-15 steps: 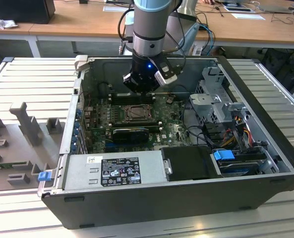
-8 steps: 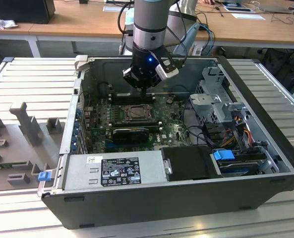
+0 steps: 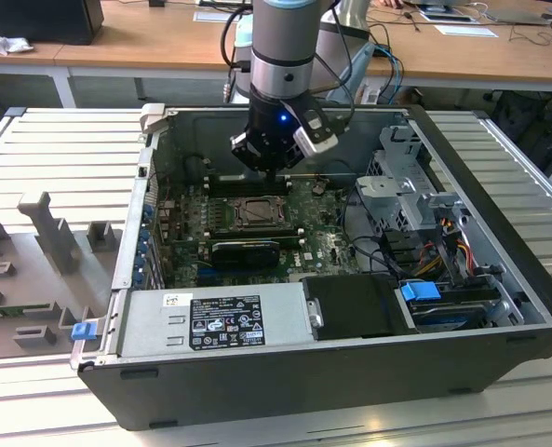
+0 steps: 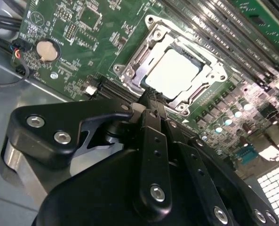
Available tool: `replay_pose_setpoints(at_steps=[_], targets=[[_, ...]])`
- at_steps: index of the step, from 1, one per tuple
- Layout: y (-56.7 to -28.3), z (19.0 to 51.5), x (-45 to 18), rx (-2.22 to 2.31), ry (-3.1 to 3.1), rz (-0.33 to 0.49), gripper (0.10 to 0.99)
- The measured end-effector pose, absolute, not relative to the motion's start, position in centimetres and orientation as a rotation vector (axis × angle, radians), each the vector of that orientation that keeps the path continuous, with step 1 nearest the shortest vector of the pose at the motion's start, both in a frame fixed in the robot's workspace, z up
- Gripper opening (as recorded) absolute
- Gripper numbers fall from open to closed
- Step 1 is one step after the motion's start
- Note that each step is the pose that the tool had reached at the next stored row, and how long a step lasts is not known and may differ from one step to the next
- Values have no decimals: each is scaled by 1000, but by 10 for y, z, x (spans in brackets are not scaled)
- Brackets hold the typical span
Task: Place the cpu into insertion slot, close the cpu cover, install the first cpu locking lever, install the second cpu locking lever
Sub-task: 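Install the second cpu locking lever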
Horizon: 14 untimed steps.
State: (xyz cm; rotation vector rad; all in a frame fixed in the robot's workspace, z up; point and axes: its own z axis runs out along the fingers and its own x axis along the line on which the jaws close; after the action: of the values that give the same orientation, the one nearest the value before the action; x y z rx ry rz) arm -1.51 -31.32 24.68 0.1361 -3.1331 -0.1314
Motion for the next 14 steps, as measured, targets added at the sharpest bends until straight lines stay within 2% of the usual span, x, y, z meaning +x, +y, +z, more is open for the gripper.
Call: replay_pose_setpoints(at_steps=[10,14], targets=[[-318,254,-15,136,-3133,-131,106],[-329,254,-15,136,-3133,-131,106]])
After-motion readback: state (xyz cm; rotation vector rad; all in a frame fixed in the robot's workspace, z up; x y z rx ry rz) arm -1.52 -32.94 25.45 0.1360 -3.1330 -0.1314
